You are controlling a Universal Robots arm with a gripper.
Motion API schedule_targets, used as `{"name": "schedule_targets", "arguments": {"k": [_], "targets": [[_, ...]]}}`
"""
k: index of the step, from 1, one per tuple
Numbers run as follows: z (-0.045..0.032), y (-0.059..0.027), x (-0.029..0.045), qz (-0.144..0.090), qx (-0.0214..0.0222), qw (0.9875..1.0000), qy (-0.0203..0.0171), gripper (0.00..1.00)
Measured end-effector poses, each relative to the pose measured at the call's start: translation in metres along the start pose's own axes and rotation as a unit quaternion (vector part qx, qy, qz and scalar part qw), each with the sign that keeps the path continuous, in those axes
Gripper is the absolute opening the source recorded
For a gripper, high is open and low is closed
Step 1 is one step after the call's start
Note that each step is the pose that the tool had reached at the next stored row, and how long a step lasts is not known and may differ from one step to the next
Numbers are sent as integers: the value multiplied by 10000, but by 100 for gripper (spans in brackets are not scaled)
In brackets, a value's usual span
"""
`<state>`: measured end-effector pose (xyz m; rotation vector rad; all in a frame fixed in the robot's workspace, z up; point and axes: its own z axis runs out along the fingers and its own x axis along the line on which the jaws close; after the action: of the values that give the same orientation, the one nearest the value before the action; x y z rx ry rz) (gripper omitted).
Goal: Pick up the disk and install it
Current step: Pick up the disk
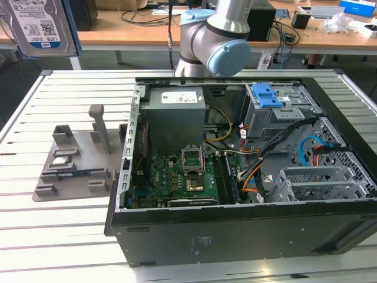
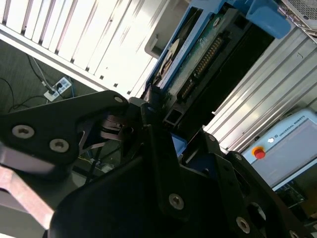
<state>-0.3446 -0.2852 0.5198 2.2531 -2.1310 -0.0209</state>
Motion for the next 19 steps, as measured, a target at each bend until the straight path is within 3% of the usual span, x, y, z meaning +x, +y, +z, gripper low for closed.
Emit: {"name": "schedule_targets", "arguments": {"k": [19], "targets": [[-25,-682,39,-1,-7,10000,-1,36]]}}
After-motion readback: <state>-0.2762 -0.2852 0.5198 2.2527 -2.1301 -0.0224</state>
